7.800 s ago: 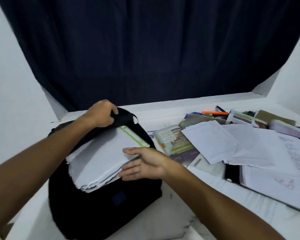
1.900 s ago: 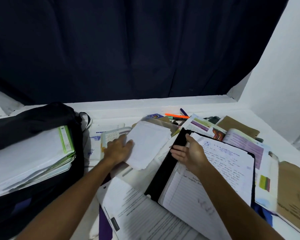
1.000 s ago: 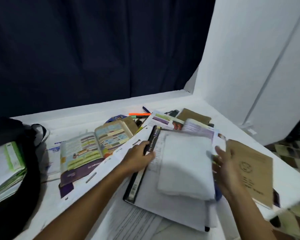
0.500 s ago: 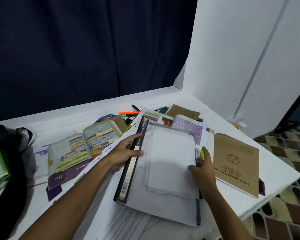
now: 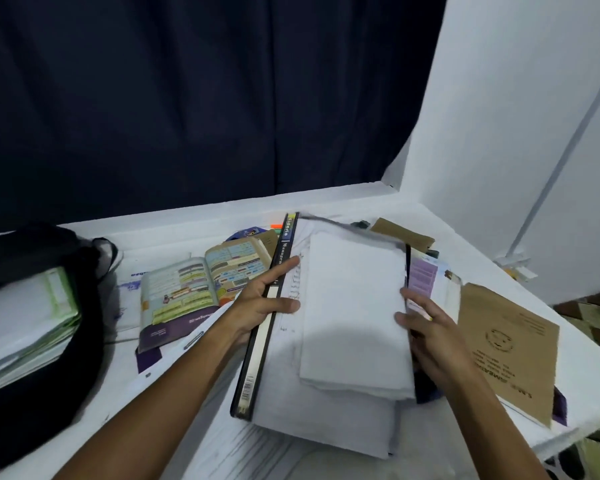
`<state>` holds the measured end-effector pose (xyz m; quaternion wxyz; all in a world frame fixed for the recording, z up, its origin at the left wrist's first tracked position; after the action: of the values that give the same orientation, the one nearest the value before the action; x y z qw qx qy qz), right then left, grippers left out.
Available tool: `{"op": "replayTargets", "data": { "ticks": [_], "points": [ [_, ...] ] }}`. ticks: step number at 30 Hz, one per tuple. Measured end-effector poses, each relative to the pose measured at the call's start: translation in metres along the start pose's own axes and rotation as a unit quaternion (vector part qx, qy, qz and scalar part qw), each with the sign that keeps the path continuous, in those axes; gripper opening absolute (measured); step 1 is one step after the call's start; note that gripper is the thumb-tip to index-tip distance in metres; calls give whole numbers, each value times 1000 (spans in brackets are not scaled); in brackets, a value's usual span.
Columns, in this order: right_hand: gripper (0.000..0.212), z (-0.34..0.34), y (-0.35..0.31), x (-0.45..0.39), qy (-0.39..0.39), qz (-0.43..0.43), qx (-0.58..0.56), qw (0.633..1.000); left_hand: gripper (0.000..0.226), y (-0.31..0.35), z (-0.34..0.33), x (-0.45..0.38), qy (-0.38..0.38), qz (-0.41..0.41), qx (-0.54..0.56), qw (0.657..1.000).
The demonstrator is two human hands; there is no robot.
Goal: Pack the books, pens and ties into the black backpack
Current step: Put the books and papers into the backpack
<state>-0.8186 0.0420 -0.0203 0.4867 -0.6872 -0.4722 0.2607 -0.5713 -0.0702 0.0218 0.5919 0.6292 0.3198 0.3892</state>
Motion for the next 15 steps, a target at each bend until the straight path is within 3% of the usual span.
{"op": "replayTargets", "data": {
  "ticks": [5, 7, 10, 12, 15],
  "points": [
    [34, -99, -9, 0, -151, -7, -37, 988, 74, 23, 71, 50, 63, -37, 92, 993],
    [42, -146, -6, 6, -234, -12, -14, 972, 79, 29, 103, 77, 92, -49, 92, 990],
    [41, -217, -3, 28, -353, 29, 107, 929, 78, 46, 158, 129, 176, -77, -11, 981],
    [41, -258, -1, 49, -395, 83, 190, 895, 69, 55, 188, 167, 223, -90, -83, 967],
    [38, -314, 14, 80, -432, 153, 238, 856, 61, 57, 235, 233, 280, -103, -99, 949]
  ]
}}
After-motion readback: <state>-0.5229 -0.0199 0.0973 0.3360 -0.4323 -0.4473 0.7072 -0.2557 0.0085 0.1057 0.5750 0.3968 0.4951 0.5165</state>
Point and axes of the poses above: each hand's wrist, its own x-axis away from the middle knuckle, its own z-axis out of the back of the hand, y = z × x, the point moved 10 cm from there along -x, towards the middle knuckle, and after that the axes turned 6 degrees about z, right-handed, at the moved point
